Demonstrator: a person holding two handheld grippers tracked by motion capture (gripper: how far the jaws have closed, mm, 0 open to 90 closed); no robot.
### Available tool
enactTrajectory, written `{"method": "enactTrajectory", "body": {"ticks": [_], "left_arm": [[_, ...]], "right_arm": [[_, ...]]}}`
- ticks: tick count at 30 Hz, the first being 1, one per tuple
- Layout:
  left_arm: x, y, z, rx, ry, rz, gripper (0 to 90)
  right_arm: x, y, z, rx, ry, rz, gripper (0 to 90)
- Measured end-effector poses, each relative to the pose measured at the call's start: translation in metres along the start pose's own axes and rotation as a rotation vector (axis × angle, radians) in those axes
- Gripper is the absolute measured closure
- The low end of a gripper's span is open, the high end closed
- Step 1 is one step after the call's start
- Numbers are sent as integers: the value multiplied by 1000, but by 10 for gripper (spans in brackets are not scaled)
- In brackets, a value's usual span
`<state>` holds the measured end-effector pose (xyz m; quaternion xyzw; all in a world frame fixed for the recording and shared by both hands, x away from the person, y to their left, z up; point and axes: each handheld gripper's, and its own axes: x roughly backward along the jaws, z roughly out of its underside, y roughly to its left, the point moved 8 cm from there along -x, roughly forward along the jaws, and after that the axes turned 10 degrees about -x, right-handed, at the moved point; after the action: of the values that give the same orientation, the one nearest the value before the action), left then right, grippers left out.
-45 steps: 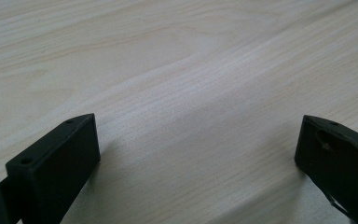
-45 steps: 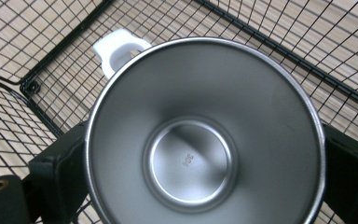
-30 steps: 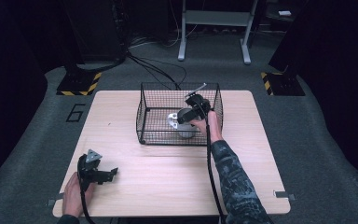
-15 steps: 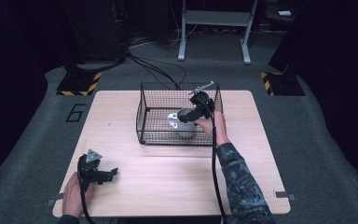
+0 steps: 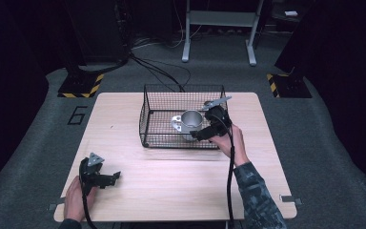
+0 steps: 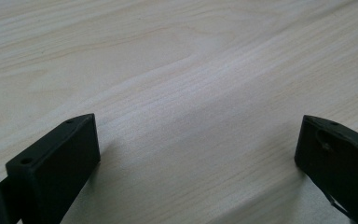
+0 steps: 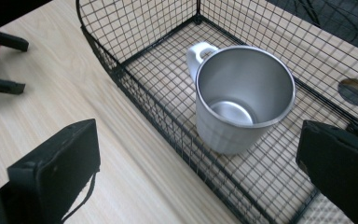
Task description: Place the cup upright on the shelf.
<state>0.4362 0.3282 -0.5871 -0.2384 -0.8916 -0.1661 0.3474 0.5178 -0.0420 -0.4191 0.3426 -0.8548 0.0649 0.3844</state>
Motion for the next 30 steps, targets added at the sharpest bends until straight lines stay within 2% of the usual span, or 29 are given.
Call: {"method": "enactTrajectory", "body": {"ticks": [4, 10, 13, 16, 20, 23, 26, 30], "left_arm": [[0, 0, 0, 0, 0, 1, 0], [0, 0, 0, 0, 0, 1, 0], [0, 0, 0, 0, -1, 0, 0], [0, 0, 0, 0, 0, 0, 0], [0, 0, 0, 0, 0, 0, 0], [0, 0, 0, 0, 0, -1, 0], [0, 0, 0, 2, 1, 1, 0], [0, -1, 0, 10, -5, -4, 0]], "right_arm": [[11, 0, 18, 12, -13, 19, 0], [22, -2, 43, -6, -30, 44, 0], [30, -8, 57, -17, -71, 79, 0], [37, -14, 72, -40, -80, 86, 0], [44, -28, 100, -83, -77, 114, 0], [47, -43, 124, -136, -80, 127, 0], [50, -58, 149, -171, -85, 166, 0], [48, -80, 184, -234, -79, 191, 0]]}}
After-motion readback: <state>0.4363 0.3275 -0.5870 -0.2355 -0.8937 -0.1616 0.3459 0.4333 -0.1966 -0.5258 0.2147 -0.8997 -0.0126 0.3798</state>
